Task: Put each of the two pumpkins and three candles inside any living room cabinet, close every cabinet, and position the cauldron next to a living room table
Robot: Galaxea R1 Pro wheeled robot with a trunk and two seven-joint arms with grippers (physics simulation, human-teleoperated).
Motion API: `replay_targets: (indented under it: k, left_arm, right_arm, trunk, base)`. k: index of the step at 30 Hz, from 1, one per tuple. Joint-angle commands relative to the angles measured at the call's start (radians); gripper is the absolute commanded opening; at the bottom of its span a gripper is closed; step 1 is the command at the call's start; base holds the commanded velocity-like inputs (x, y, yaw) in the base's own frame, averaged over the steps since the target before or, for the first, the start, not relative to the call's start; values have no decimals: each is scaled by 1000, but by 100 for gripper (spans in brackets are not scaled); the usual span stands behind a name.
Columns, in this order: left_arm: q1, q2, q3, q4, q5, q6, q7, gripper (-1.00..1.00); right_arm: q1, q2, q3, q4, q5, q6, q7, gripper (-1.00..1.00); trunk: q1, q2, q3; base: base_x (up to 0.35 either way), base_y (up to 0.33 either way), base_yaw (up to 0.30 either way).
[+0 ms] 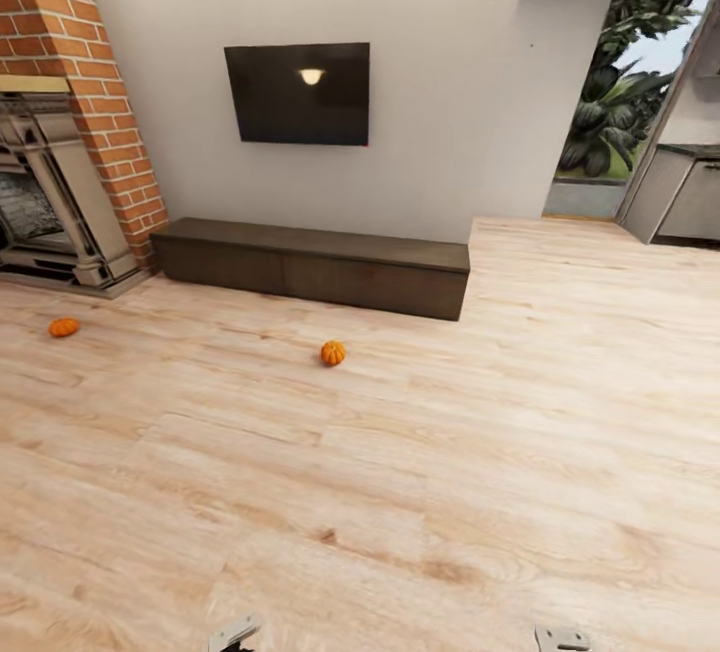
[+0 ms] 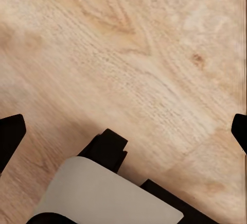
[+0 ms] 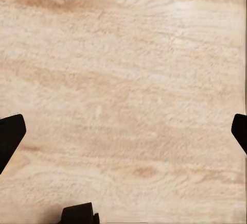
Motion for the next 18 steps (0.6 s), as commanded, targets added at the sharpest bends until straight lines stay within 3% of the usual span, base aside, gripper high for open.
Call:
replay_targets:
  k: [1,7,18]
  left_arm:
    - [0,0,0,0,0,0,0,100]
    - [0,0,0,0,1,0,0,100]
    - [0,0,0,0,0,-1,0,100]
  right_arm:
    - [2,0,0,0,0,0,0,100]
    - [3,0,0,-1,1,0,0,100]
    - [3,0,0,-2,1,0,0,100]
  trunk:
    - [0,0,1]
    - [0,0,6]
    - [0,0,15]
  base:
    - [1,0,-281]
    - [47,60,-281]
    - [183,225,-280]
